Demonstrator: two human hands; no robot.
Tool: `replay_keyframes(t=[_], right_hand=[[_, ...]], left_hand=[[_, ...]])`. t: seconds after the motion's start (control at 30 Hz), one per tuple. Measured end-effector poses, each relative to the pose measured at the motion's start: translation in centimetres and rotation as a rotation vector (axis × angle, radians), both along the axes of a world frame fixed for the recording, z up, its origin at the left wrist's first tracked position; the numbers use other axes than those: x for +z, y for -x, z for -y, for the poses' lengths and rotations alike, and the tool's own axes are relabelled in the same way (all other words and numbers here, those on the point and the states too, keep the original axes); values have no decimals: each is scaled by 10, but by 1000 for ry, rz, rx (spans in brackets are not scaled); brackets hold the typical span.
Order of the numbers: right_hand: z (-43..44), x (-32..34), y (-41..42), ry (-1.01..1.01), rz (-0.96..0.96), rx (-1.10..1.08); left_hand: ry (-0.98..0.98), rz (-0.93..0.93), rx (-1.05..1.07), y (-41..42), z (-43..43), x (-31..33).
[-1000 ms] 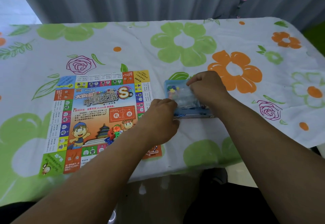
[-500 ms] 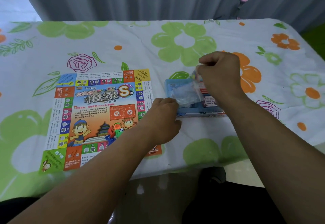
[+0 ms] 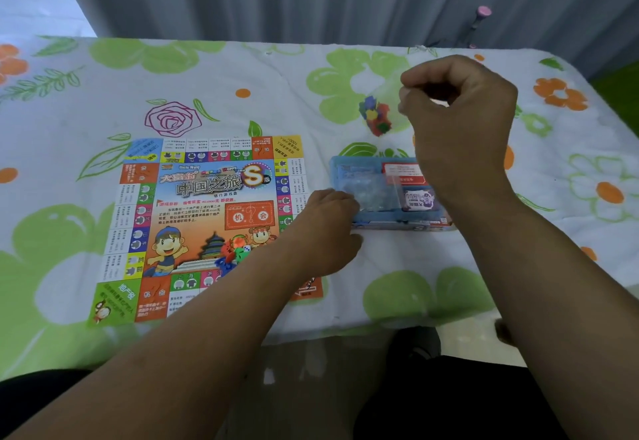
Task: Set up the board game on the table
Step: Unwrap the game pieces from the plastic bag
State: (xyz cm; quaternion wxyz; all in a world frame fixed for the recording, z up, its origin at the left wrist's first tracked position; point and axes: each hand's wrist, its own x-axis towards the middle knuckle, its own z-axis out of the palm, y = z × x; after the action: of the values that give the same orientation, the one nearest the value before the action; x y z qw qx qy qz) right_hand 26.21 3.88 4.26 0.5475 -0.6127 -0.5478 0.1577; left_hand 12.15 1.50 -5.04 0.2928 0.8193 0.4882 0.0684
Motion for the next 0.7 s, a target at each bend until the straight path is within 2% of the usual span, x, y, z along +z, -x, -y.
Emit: replay_keyframes(t=[0.17, 0.3, 0.43, 0.63, 0.7], right_hand=[[3, 1, 3, 80, -21, 95], [5, -7, 12, 197, -80, 196], [9, -15, 35, 311, -193, 275], [16, -27, 79, 470, -405, 361], [18, -32, 95, 504, -417, 375]], left_hand=[[1, 63, 59, 2, 2, 6], [-10, 106, 248, 18, 0, 20], [-7, 297, 424, 43, 1, 30], [-96, 418, 502, 76, 9, 36], [-98, 432, 520, 89, 13, 38]])
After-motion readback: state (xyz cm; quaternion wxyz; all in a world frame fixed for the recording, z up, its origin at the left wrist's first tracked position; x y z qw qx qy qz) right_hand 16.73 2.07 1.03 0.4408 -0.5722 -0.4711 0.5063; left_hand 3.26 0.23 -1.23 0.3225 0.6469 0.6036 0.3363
